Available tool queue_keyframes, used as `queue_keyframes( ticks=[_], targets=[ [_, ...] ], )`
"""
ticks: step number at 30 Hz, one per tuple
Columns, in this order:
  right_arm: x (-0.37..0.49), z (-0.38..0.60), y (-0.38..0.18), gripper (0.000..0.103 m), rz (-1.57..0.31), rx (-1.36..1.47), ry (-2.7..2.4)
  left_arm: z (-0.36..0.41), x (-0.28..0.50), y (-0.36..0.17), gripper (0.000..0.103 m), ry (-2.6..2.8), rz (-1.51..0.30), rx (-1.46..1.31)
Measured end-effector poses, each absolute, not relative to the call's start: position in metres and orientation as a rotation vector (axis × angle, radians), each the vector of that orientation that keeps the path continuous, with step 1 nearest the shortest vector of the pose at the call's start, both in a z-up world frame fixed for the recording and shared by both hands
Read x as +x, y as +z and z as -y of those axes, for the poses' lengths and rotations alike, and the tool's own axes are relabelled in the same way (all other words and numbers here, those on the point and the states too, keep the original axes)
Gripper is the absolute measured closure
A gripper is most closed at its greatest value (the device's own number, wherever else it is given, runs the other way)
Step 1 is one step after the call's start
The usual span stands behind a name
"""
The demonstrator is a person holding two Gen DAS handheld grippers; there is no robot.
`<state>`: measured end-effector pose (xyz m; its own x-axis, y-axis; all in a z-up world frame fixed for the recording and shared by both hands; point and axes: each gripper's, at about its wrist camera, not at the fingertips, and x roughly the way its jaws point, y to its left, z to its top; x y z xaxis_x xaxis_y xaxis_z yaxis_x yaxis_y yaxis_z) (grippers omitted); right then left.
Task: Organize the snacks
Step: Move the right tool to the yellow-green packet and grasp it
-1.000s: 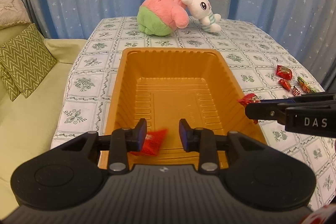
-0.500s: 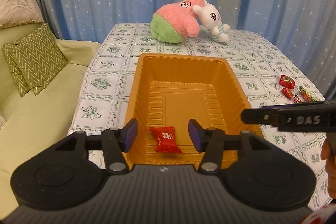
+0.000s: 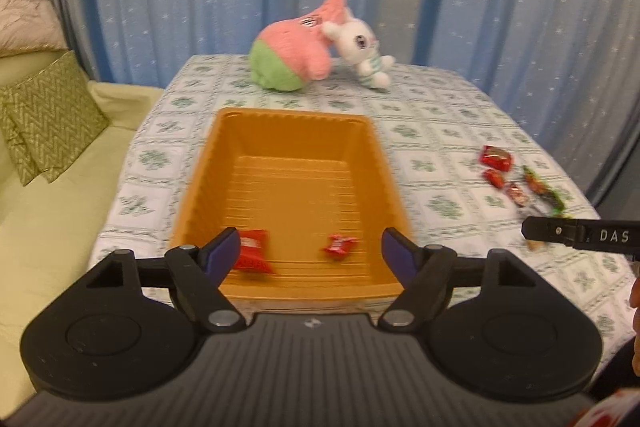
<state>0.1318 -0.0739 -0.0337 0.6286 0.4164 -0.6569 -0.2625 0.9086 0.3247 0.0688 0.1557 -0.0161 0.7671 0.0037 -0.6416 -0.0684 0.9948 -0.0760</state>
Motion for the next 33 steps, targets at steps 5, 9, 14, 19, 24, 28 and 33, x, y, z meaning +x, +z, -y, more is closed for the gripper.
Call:
queue_keyframes(
  ticks=[5,9,14,19,24,28,33],
  targets=[
    [0.114,0.119,-0.027,0.051,-0.777,0.190,0.310,-0.117,0.065,-0.007,0.025,-0.016,-0.682,-0.091],
    [0.104,0.157,-0.018,0.051,-0.757,0.186,0.244,-0.082,0.070,-0.001,0.024,-0.078,-0.679,-0.078],
    [0.097,0.206,-0.004,0.051,-0.737,0.167,0.176,-0.037,0.078,0.006,0.023,-0.143,-0.666,-0.056],
    [0.100,0.249,0.002,0.051,-0.710,0.151,0.133,0.001,0.093,-0.002,0.023,-0.184,-0.678,-0.041],
    [0.115,0.284,-0.019,0.051,-0.725,0.170,0.100,0.028,0.114,-0.025,0.023,-0.194,-0.709,-0.033],
    [0.130,0.299,-0.044,0.051,-0.745,0.157,0.116,0.041,0.131,-0.047,0.023,-0.179,-0.735,-0.037],
    [0.154,0.297,-0.076,0.051,-0.767,0.113,0.165,0.049,0.151,-0.073,0.023,-0.152,-0.761,-0.043]
  ],
)
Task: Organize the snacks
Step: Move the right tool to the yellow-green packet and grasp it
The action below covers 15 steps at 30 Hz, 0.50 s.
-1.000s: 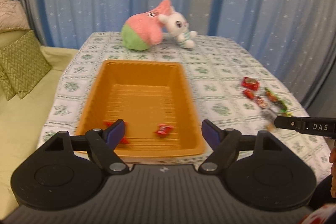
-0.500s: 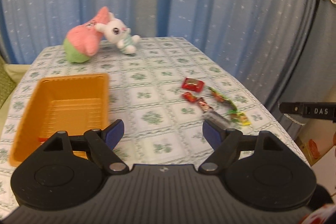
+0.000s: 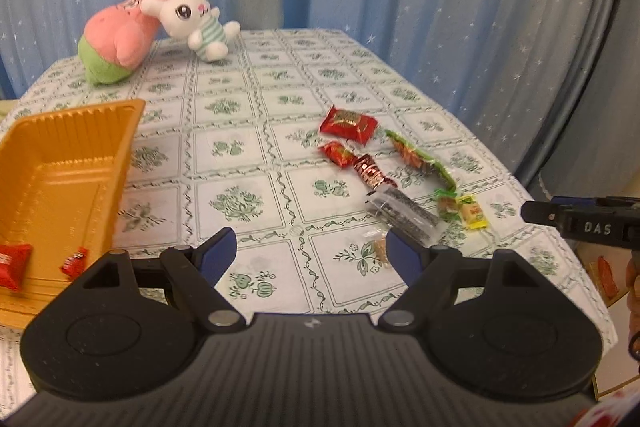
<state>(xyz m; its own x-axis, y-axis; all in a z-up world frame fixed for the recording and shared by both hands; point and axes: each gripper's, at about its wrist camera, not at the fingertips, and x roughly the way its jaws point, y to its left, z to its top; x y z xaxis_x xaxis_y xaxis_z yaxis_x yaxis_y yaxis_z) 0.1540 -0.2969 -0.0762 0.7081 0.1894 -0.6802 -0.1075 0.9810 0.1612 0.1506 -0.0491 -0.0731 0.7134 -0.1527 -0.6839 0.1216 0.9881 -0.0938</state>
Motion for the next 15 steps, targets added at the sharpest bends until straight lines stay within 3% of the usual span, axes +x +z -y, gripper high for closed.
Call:
queue_keyframes(
  ticks=[7,9,15],
  targets=[
    [0.189,0.282,-0.113,0.052,-0.776,0.078,0.201,0.051,0.166,-0.098,0.023,-0.130,-0.789,-0.062],
    [0.199,0.278,-0.121,0.061,-0.780,0.066,0.205,0.049,0.168,-0.103,0.023,-0.126,-0.797,-0.065],
    [0.219,0.274,-0.141,0.069,-0.800,0.050,0.187,0.048,0.172,-0.110,0.023,-0.129,-0.805,-0.071]
  ],
)
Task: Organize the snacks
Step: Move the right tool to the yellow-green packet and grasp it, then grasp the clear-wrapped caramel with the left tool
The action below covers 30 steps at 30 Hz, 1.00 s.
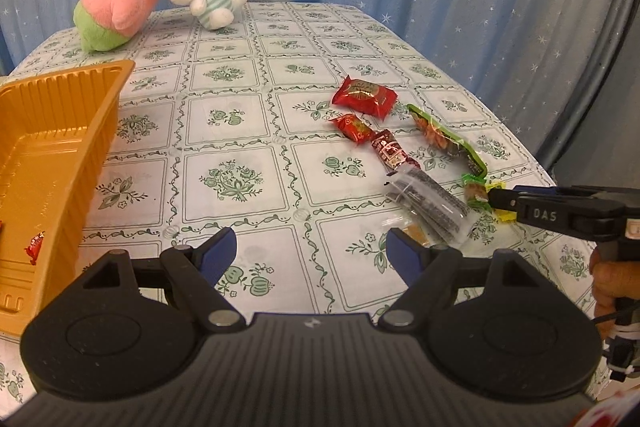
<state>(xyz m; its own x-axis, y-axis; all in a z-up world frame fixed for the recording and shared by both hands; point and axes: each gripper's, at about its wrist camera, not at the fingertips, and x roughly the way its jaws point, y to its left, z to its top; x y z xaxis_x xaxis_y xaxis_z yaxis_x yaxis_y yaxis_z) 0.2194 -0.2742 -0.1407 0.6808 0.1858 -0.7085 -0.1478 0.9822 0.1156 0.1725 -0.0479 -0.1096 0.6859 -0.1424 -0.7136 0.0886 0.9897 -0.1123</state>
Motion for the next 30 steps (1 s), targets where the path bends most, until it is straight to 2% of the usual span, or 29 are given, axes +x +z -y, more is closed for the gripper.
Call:
queue_keyframes(
  ticks=[4,6,13,21,24,28,30],
  targets=[
    [0.219,0.271,-0.146,0.071,-0.791,0.019,0.182,0.052,0.176,-0.112,0.023,-0.152,-0.803,-0.081],
    [0.217,0.271,-0.146,0.082,-0.787,0.021,0.184,0.058,0.177,-0.114,0.023,-0.171,-0.802,-0.084],
    [0.204,0.274,-0.139,0.082,-0.774,0.026,0.172,0.084,0.183,-0.118,0.027,-0.247,-0.798,-0.068],
    [0.190,0.281,-0.134,0.082,-0.774,0.062,0.156,0.109,0.201,-0.136,0.054,-0.256,-0.826,-0.026],
    [0.187,0.281,-0.135,0.082,-0.779,0.065,0.153,0.114,0.207,-0.141,0.060,-0.243,-0.831,-0.009],
    [0.185,0.283,-0.135,0.082,-0.781,0.073,0.151,0.121,0.206,-0.144,0.062,-0.238,-0.820,0.067],
    [0.184,0.283,-0.134,0.082,-0.781,0.074,0.153,0.124,0.204,-0.145,0.067,-0.244,-0.811,0.104]
  ],
)
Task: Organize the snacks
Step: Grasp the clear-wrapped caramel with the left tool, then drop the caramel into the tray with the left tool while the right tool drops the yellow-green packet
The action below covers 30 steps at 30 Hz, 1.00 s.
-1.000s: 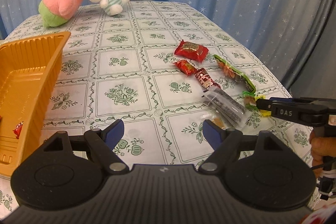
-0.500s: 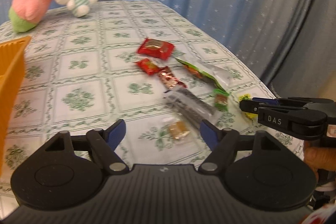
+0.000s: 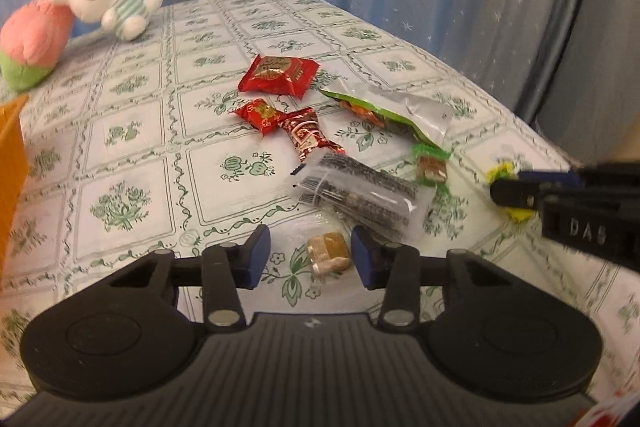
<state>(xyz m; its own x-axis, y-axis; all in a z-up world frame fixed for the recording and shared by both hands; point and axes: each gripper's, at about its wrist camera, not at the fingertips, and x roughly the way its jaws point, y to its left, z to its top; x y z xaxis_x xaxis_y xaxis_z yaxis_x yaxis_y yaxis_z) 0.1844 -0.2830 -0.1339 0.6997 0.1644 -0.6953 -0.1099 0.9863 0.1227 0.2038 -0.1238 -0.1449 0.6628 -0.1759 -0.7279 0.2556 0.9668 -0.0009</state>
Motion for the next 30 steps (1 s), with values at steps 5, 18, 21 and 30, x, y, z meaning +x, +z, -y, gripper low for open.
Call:
queue_keyframes(
  ticks=[5,18,21,30],
  targets=[
    [0.182,0.282,-0.131,0.082,-0.781,0.074,0.159,0.123,0.197,-0.143,0.085,-0.265,-0.814,0.128],
    [0.168,0.262,-0.083,0.082,-0.730,0.093,0.206,0.073,0.165,-0.091,0.085,-0.185,-0.777,0.057],
    [0.164,0.251,-0.065,0.082,-0.713,0.101,0.226,0.055,0.156,-0.073,0.085,-0.159,-0.761,0.035],
    [0.147,0.187,-0.017,0.082,-0.665,0.118,0.353,-0.010,0.124,-0.024,0.085,-0.062,-0.717,0.020]
  ],
)
